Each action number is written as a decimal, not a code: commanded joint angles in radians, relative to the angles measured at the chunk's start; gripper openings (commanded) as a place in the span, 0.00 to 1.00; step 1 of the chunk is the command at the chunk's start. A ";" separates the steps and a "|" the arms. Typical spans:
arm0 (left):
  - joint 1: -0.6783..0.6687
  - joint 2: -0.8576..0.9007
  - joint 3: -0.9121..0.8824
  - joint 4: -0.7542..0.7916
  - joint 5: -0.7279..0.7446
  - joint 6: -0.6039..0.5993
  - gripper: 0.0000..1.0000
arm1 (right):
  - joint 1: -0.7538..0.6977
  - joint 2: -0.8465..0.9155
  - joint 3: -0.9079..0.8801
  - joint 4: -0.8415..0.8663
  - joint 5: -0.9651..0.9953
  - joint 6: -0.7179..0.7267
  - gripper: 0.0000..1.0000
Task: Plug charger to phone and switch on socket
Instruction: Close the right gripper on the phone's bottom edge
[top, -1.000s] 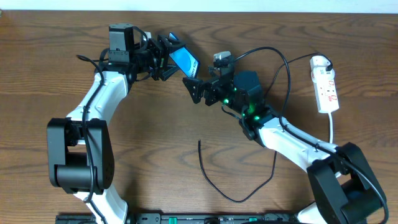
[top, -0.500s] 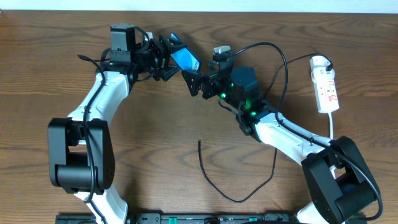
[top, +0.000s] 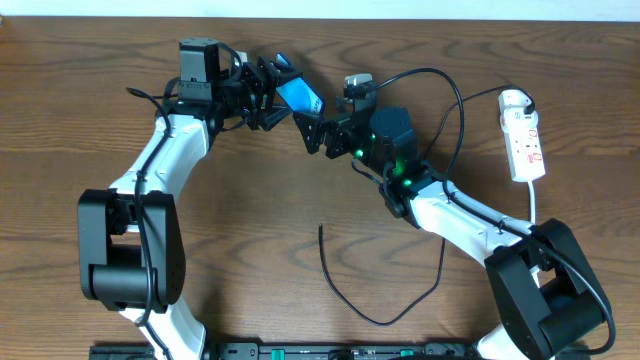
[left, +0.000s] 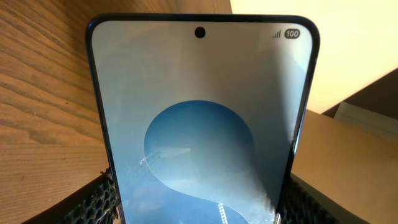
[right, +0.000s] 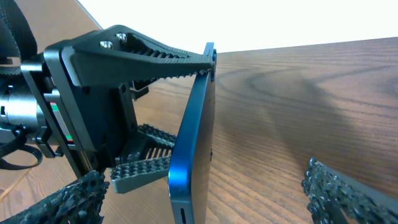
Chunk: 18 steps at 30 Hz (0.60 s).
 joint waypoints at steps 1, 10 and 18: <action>-0.001 -0.026 0.003 0.008 0.037 0.009 0.08 | 0.006 0.008 0.018 0.002 0.016 0.034 0.99; -0.001 -0.026 0.003 0.008 0.037 0.010 0.08 | 0.006 0.008 0.018 -0.010 0.016 0.037 0.99; -0.002 -0.026 0.003 0.008 0.010 0.009 0.07 | 0.017 0.008 0.018 -0.021 0.011 -0.042 0.99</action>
